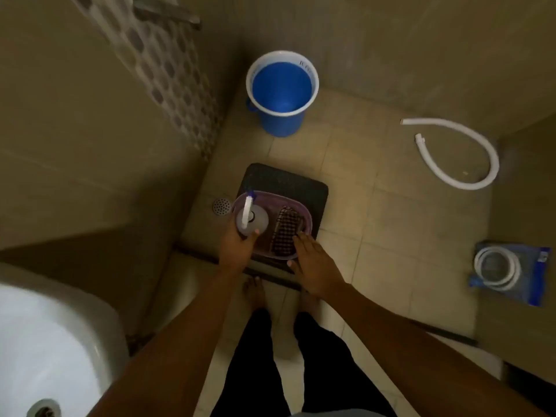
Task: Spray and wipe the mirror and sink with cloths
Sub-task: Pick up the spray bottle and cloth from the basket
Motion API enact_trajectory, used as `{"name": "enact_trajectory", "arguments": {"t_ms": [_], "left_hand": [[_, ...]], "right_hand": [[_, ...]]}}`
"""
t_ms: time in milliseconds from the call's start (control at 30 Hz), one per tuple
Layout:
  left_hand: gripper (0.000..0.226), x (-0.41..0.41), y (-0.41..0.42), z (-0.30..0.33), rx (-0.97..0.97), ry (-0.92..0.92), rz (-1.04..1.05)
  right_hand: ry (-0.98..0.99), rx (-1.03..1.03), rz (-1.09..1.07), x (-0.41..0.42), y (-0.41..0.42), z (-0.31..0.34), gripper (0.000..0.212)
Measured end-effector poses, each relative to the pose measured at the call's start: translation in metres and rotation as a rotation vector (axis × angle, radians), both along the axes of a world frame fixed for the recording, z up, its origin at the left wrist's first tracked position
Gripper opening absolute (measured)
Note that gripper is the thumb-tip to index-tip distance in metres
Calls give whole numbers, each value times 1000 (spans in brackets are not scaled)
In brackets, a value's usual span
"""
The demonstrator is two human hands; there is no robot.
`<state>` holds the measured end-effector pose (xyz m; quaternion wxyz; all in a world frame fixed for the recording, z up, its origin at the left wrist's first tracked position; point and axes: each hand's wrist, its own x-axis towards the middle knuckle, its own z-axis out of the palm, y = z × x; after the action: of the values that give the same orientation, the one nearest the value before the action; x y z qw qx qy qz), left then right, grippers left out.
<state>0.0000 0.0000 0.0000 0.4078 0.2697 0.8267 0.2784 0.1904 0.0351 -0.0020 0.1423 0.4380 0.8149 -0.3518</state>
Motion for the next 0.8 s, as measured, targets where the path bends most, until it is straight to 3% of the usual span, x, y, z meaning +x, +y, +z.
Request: {"name": "enact_trajectory", "arguments": {"t_ms": [267,400,600,800], "left_hand": [[77,-19,14,-58,-42,-46,-82],[84,-19,30,-76,-14,-52,37],[49,-11,52,-80,87,-17,116],[40,-16,47,-61,193,87,-4]], "right_hand": [[-88,-25,5,-39,30,-43,70],[-97,-36,14,-42,46,-61,79],[-147,-24,82,-40,52,-76,86],[-184,79,351,-49,68,-70,83]]}}
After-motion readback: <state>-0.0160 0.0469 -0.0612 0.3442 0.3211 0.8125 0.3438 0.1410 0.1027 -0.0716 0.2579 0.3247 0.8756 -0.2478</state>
